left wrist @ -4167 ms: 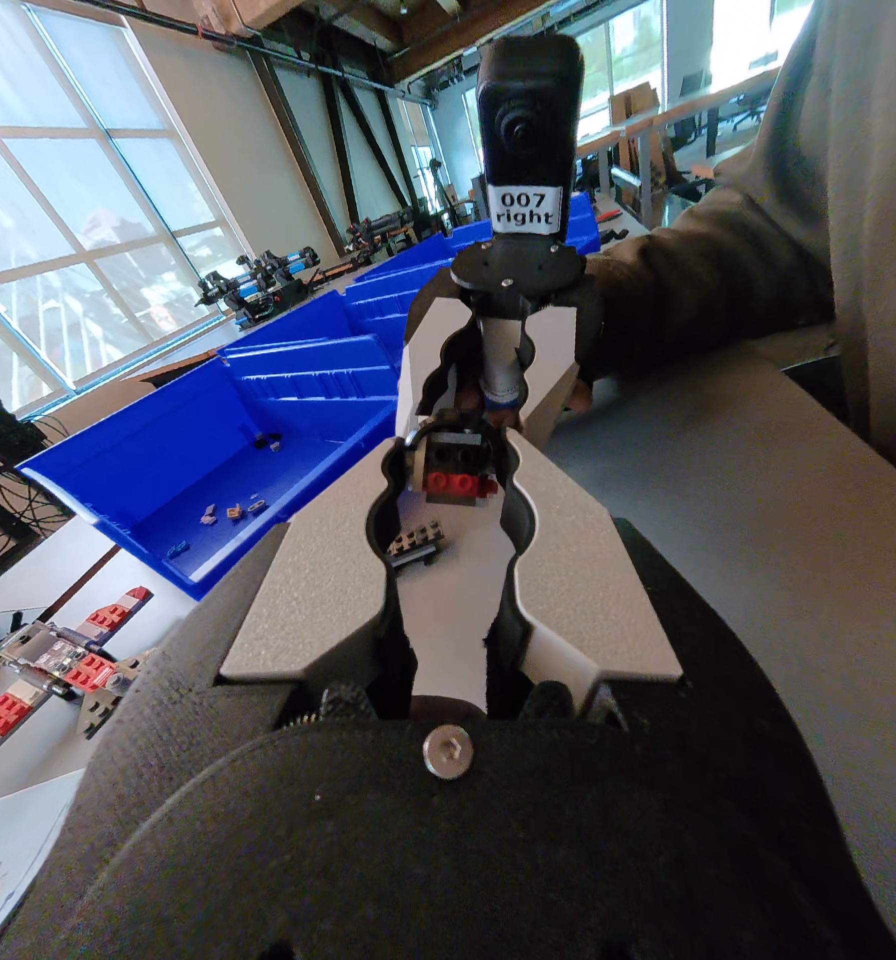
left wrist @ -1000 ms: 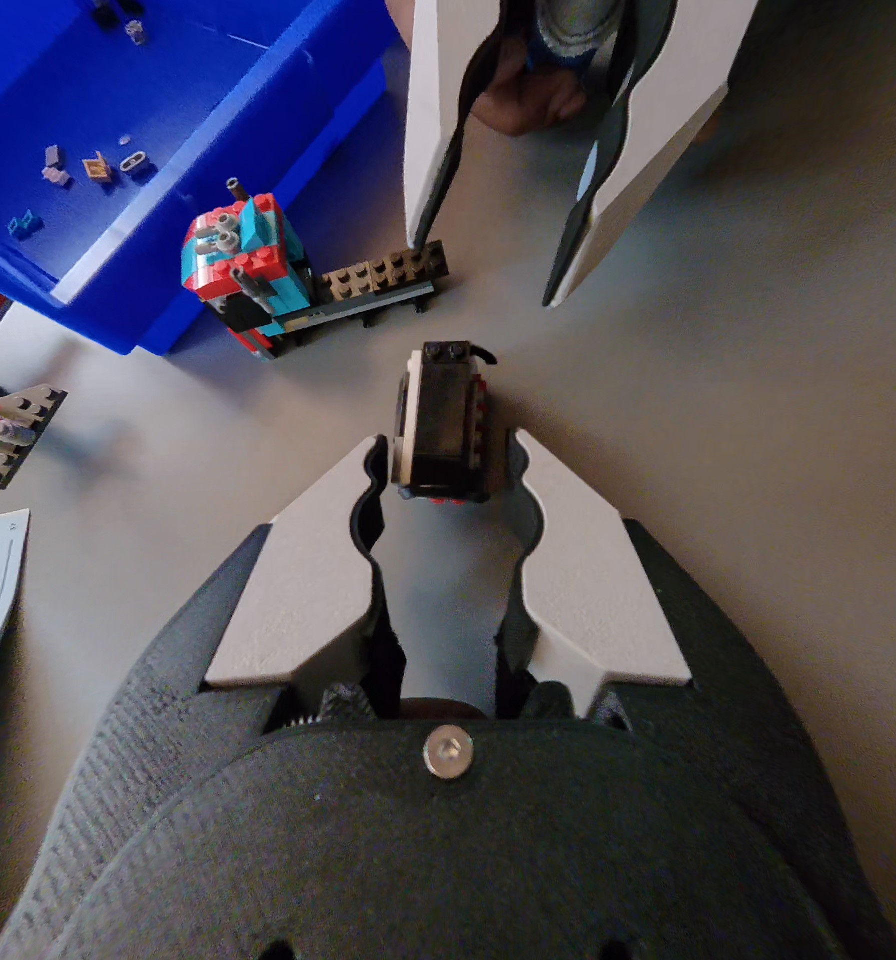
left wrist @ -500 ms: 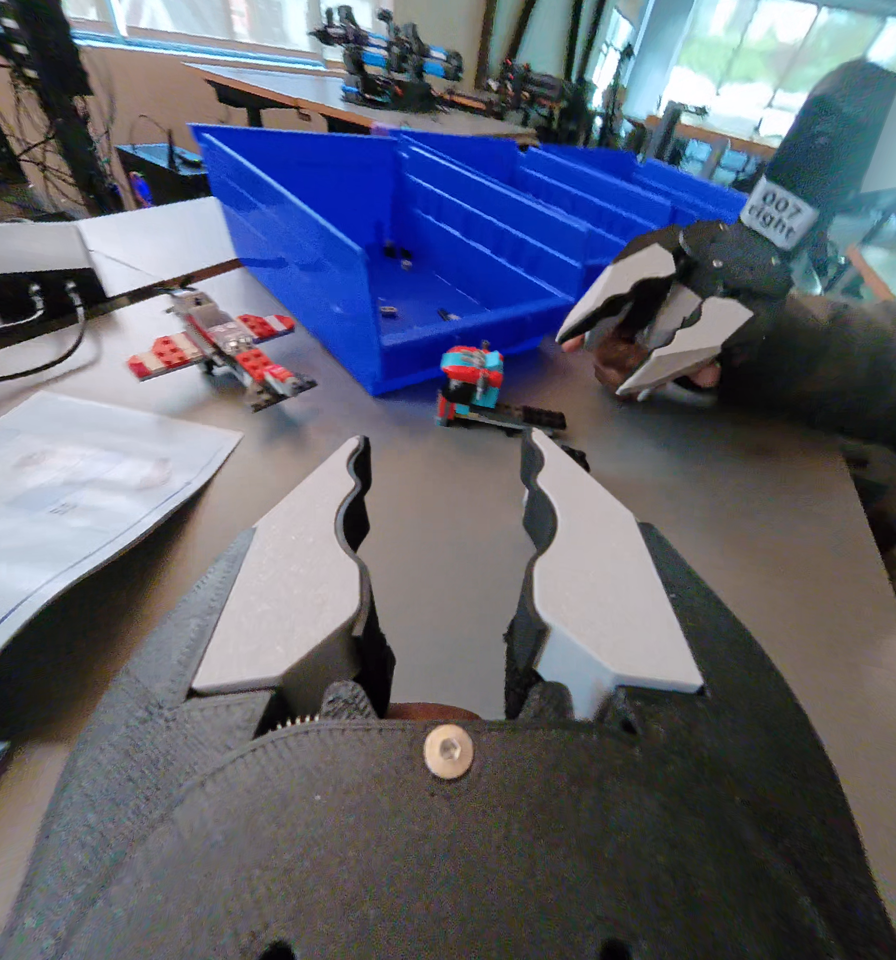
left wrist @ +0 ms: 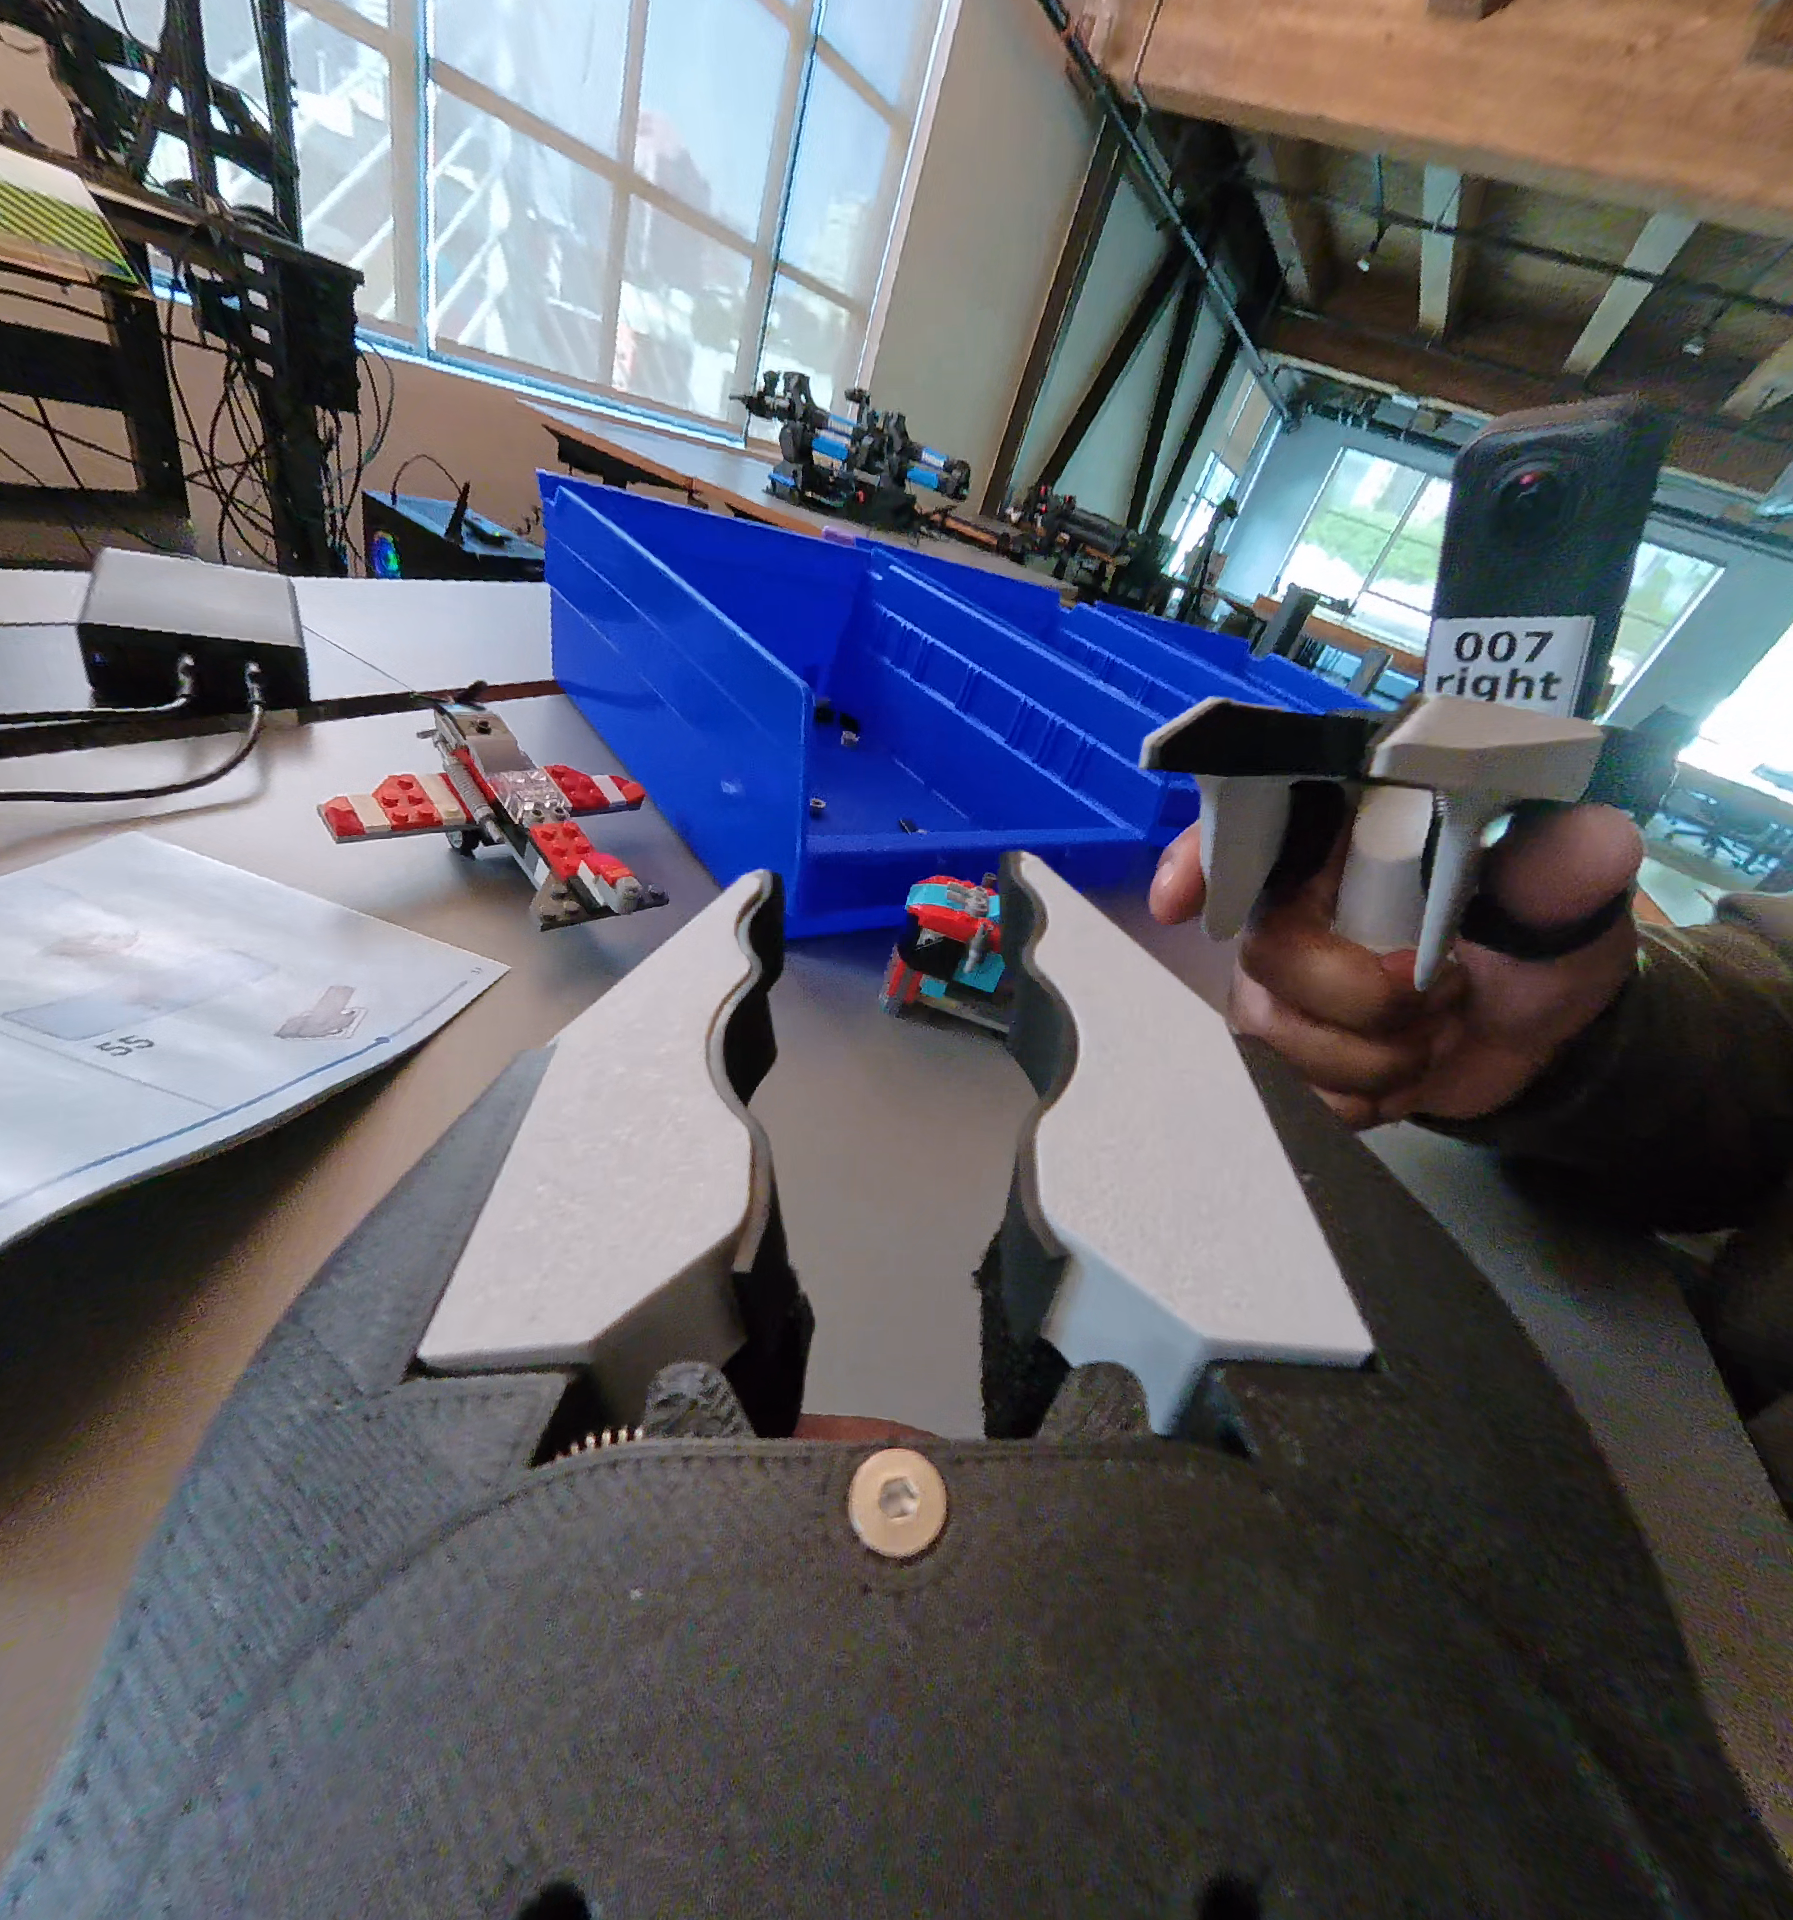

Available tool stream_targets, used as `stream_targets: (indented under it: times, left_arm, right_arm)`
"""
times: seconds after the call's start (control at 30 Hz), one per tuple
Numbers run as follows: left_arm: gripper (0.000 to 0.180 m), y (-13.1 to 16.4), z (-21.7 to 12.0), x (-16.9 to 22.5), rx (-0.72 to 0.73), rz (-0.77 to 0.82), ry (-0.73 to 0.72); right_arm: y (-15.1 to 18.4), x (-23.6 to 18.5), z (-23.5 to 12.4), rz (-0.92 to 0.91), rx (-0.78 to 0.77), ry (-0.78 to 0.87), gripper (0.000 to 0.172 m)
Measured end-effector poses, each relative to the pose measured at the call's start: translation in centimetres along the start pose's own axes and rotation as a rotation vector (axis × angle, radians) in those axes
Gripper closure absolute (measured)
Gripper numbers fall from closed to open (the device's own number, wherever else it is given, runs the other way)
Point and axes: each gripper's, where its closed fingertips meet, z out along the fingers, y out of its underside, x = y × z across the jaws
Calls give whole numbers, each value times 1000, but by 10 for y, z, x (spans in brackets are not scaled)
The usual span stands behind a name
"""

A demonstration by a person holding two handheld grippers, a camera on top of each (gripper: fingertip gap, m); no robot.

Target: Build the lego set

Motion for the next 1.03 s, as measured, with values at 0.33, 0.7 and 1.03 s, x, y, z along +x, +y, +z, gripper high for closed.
stream_targets:
  times: [0.33, 0.7, 1.03]
  left_arm:
    - [140, -5, -18, -18, 6, -2, -66]
    - [140, -5, -35, -31, -12, -3, -77]
    - [141, -1, -32, -24, -38, -6, -30]
  right_arm:
    - [17, -8, 46, 75, 39, 128, 137]
    - [5, 30, 33, -35, -25, 232, 142]
    - [1, 67, -2, -169, -85, 267, 146]
